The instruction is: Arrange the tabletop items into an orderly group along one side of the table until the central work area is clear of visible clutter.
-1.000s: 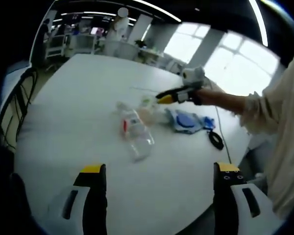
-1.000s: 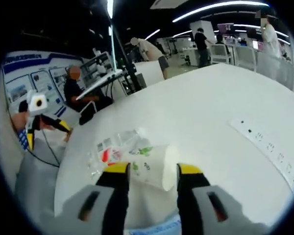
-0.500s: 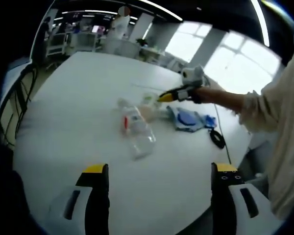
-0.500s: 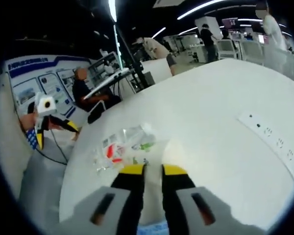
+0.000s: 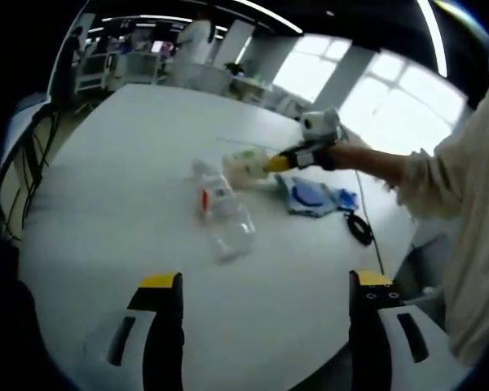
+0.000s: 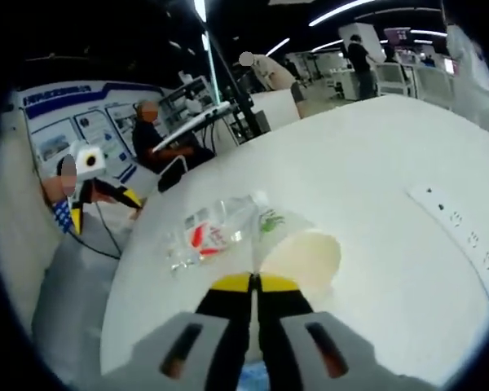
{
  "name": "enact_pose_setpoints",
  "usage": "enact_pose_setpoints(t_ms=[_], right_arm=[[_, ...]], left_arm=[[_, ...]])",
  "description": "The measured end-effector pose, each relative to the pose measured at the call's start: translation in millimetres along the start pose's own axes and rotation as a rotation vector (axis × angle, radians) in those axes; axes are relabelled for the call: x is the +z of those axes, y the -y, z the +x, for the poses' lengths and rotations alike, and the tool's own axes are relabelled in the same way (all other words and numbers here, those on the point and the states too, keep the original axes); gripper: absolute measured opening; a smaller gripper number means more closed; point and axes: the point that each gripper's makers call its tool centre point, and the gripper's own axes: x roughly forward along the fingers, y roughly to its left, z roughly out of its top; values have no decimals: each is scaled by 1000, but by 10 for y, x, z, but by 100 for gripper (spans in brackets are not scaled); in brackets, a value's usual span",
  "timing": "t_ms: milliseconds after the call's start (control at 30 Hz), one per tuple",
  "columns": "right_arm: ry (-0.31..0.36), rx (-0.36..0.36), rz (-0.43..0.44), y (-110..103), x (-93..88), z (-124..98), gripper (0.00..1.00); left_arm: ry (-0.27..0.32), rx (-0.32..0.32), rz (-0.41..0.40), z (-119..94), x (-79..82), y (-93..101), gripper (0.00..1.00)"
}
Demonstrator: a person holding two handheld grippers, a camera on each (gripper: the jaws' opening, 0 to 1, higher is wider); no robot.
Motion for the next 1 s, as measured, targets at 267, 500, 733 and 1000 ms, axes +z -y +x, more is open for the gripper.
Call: enact_pose_setpoints(t_ms=[267,500,733,1000], right_arm=[[1,9,-33,-133,81,-54,0],[-39,-21,-81,-224,78,-140,0],[-62,-68,-140,-330,127,-300,0],[-125,-136,-257,-462,142,-485,0]], left_arm=[[3,-3,1,-6,-8,21,80],[2,-14,19,-1,-8,66,79],[20,-27,22,-9,13,126,78],[49,-39,25,-63,33,181,78]])
